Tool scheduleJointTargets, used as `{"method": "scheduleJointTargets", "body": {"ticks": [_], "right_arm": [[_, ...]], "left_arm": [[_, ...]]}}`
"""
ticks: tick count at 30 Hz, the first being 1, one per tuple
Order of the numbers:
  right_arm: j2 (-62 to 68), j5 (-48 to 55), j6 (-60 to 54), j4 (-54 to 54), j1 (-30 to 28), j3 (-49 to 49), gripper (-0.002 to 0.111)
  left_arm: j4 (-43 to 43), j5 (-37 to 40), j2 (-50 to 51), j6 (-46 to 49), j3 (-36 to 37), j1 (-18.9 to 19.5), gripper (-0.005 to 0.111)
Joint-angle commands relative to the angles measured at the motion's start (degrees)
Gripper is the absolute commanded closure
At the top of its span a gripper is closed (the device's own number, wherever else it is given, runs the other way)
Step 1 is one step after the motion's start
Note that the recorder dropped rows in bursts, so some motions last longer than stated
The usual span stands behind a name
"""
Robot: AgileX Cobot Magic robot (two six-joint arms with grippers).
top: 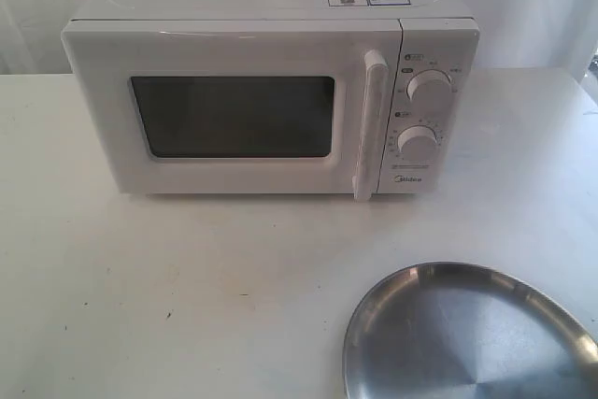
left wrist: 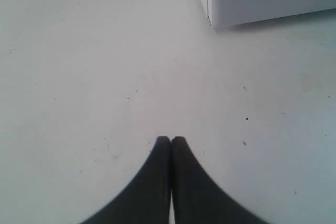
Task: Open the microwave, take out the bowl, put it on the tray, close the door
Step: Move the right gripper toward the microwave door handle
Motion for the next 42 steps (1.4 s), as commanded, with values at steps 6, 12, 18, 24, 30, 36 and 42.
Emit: {"method": "scheduleJointTargets", "body": {"ticks": [6, 12, 18, 24, 30, 36, 42], "right_arm": [[-0.4, -3.2, -0.5, 2.1, -0.2, 0.1, 0.108], [-0.4, -16.9, 5.1, 6.9, -0.2, 0.1, 0.108], [-0.4, -33.3, 11.5, 10.6, -0.2, 0.1, 0.108], [0.0, -31.2, 16.1, 5.1, -0.2, -0.4, 0.108], [9.4, -44.1, 17.0, -6.7, -0.2, -1.9, 0.108], [29.4, -60.3, 24.7, -29.9, -0.2, -11.8, 0.108], [56.1, -63.6, 25.6, -40.2, -0.2, -24.1, 0.108]], "left_arm": [[-0.4, -0.1, -0.1, -0.2, -0.1, -0.3, 0.107], [-0.4, -0.1, -0.1, -0.2, -0.1, -0.3, 0.107], [-0.4, -0.1, -0.1, -0.2, -0.1, -0.3, 0.107], [-0.4, -0.1, -0.1, -0.2, -0.1, -0.3, 0.107], [-0.4, -0.1, -0.1, -0.2, -0.1, -0.3, 0.107], [-0.4, -0.1, -0.1, -0.2, -0.1, -0.3, 0.107], [-0.4, -0.1, -0.1, -0.2, -0.1, -0.3, 0.107]]}}
